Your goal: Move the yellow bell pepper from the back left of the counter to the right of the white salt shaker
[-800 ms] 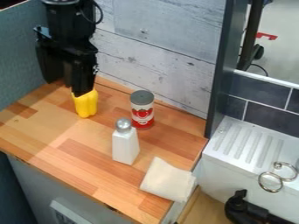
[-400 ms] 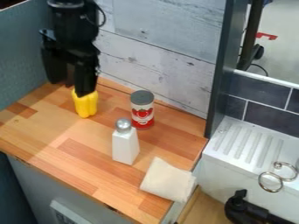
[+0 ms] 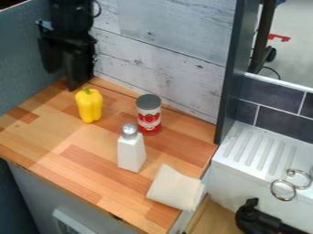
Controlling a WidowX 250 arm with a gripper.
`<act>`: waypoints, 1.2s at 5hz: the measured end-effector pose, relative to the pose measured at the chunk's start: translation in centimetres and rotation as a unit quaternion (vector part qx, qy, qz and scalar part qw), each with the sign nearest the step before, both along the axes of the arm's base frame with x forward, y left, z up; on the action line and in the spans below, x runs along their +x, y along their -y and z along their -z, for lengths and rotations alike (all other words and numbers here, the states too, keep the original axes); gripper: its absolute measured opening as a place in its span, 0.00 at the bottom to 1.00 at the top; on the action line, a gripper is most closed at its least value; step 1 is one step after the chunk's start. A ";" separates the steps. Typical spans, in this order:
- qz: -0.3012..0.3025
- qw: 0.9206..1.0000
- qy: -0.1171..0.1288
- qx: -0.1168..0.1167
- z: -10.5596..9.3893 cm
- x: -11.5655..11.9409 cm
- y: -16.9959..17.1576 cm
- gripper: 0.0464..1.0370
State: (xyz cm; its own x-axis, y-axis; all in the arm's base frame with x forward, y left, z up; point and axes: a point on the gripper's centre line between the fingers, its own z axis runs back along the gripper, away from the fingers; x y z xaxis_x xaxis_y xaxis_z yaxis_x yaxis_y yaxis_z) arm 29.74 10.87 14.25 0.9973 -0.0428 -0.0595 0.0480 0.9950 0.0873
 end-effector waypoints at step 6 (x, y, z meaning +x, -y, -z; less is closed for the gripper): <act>-0.007 1.000 -0.009 -0.017 5.7 6.9 -3.0 0.97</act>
